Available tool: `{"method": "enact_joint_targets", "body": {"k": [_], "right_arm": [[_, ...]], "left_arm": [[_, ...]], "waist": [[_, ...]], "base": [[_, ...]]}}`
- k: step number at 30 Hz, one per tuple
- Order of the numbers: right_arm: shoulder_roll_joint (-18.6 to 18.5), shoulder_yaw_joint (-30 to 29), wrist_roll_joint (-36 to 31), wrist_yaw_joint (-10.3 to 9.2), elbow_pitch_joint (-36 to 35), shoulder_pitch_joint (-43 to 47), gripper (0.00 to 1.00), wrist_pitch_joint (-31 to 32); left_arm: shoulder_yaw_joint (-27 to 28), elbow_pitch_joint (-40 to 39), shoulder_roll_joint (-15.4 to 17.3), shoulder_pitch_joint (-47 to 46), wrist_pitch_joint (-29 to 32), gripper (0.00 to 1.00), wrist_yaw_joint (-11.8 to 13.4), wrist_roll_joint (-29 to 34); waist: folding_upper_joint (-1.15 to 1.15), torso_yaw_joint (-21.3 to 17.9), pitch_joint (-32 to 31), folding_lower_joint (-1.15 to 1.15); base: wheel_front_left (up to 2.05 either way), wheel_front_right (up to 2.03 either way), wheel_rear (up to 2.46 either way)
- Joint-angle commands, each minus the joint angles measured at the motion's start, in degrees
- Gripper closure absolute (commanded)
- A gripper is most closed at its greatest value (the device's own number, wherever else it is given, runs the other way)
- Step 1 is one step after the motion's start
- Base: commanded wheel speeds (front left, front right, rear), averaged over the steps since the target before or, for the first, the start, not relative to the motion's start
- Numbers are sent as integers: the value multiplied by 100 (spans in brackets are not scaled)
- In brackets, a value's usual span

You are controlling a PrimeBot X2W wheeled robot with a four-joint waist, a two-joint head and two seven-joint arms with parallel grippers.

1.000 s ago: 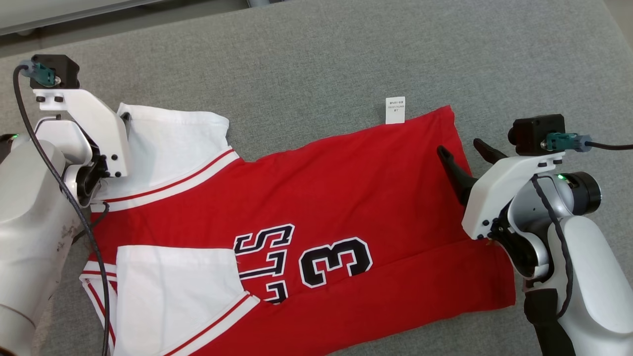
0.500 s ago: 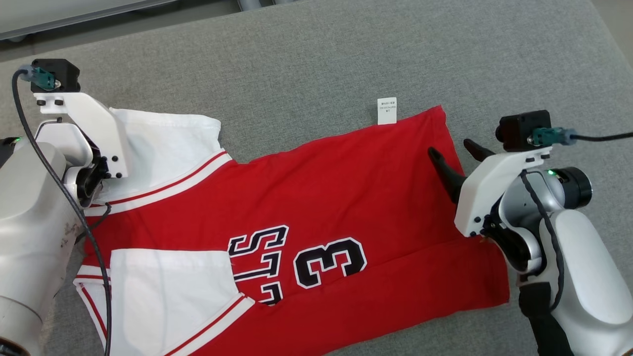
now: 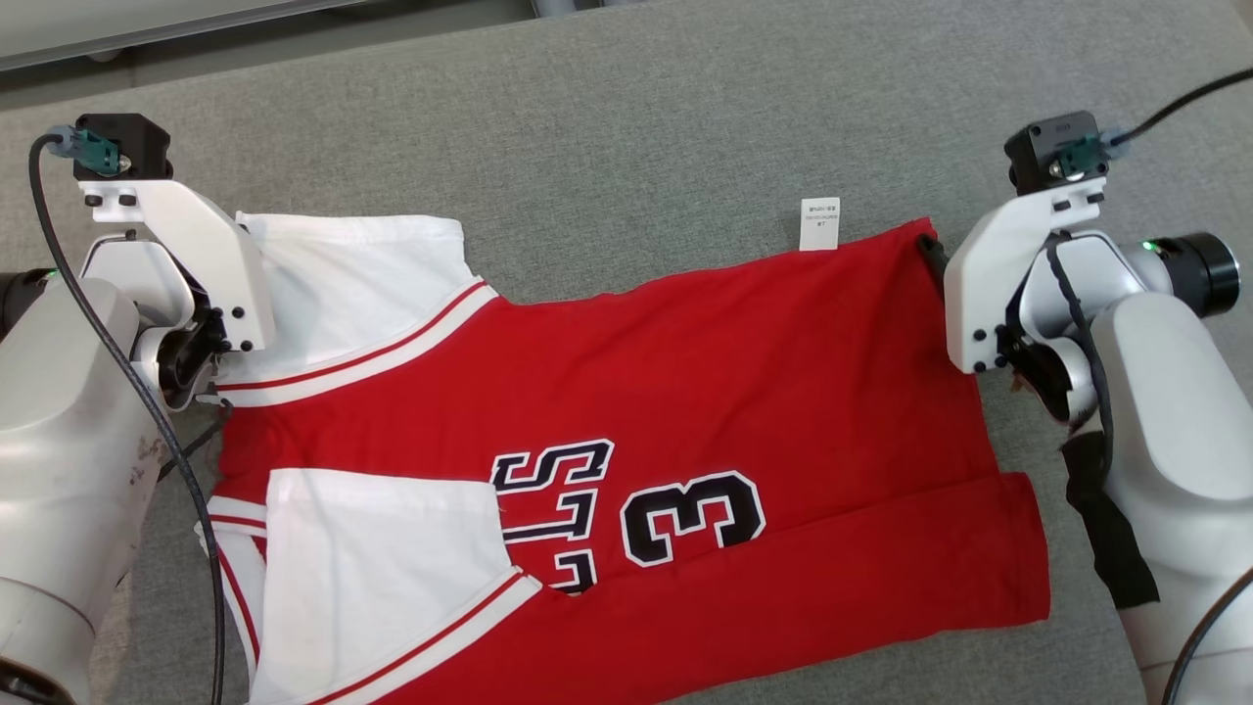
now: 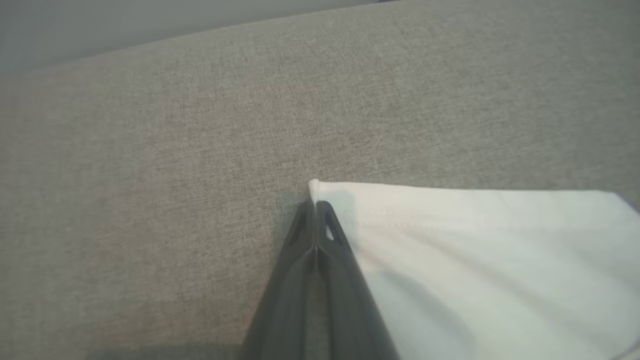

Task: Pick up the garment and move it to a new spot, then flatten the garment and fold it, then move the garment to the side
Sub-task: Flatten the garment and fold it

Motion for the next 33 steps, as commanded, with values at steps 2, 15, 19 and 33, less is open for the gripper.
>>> {"method": "enact_joint_targets", "body": {"k": [2, 15, 19, 33], "right_arm": [[-45, 174, 17, 1, 331, -299, 20, 5], [-26, 453, 275, 1, 1316, -773, 53, -34], [-11, 604, 352, 2, 1488, -834, 47, -131], [-17, 946, 846, 1, 1943, -996, 100, -647]], "left_arm": [[-35, 55, -19, -53, 14, 100, -45, -21], [-46, 83, -125, -165, 2, 100, -106, -92], [53, 110, -148, -151, -31, 100, -144, -206], [-1, 3, -137, -69, -498, 100, -476, -210]], "waist": [[0, 53, 9, 0], [0, 113, 40, 0], [0, 119, 32, 0], [0, 161, -80, 0]], "base": [[0, 0, 0], [0, 0, 0], [0, 0, 0], [0, 0, 0]]}}
